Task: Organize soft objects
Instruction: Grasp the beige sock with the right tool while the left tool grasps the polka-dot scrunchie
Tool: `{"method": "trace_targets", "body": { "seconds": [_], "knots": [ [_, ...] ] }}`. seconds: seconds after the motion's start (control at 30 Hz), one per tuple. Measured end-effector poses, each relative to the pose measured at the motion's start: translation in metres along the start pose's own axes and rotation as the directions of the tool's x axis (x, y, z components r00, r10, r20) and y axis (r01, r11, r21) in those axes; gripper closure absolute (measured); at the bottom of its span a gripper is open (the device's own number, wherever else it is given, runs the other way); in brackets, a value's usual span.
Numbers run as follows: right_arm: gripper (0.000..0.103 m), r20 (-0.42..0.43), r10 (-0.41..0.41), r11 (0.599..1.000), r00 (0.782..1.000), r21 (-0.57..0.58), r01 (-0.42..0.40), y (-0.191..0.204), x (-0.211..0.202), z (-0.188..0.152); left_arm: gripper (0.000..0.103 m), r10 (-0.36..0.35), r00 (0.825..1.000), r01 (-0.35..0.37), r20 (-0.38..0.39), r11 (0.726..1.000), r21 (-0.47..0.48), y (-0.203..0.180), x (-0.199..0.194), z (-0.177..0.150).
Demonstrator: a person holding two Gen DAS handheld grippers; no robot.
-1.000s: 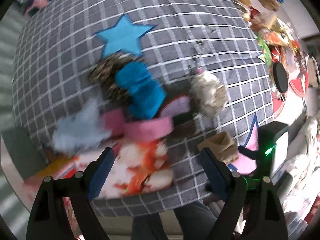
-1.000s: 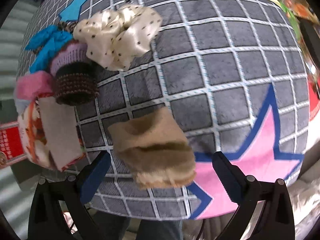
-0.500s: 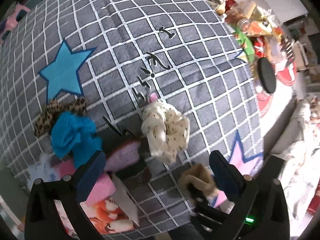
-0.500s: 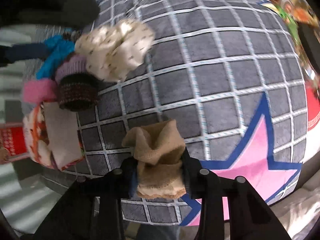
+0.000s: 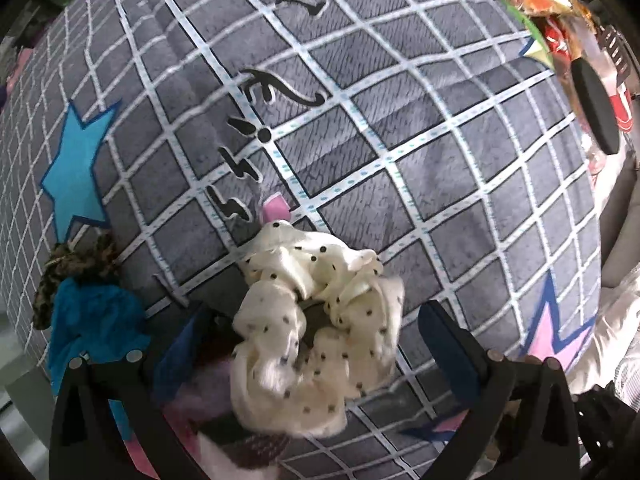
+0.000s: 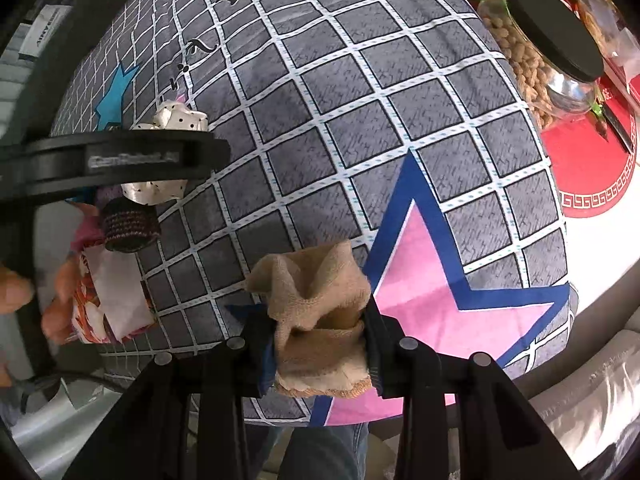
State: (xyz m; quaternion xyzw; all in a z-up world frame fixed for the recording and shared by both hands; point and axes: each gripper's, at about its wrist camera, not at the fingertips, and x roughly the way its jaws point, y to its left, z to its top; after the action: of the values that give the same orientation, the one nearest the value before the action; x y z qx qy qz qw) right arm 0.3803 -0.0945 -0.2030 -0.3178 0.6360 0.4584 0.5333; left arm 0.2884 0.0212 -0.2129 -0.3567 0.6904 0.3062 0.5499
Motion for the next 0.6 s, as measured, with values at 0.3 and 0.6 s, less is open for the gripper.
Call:
{"method": "trace_targets", "body": {
  "seconds": [0.3, 0.6],
  "knots": [
    [0.066, 0.005, 0.026, 0.999, 1.000, 0.027, -0.026, -0.016, -0.008, 0.018, 0.021, 0.006, 1.000, -0.006, -0.007, 1.000, 0.015, -0.008, -0.001, 0.010],
    [0.066, 0.058, 0.027, 0.999, 0.998, 0.039, -0.029, -0.016, -0.049, 0.034, 0.074, -0.111, 0.993, 0.113, 0.038, 0.992, -0.050, 0.008, -0.042, 0.024]
  ]
}}
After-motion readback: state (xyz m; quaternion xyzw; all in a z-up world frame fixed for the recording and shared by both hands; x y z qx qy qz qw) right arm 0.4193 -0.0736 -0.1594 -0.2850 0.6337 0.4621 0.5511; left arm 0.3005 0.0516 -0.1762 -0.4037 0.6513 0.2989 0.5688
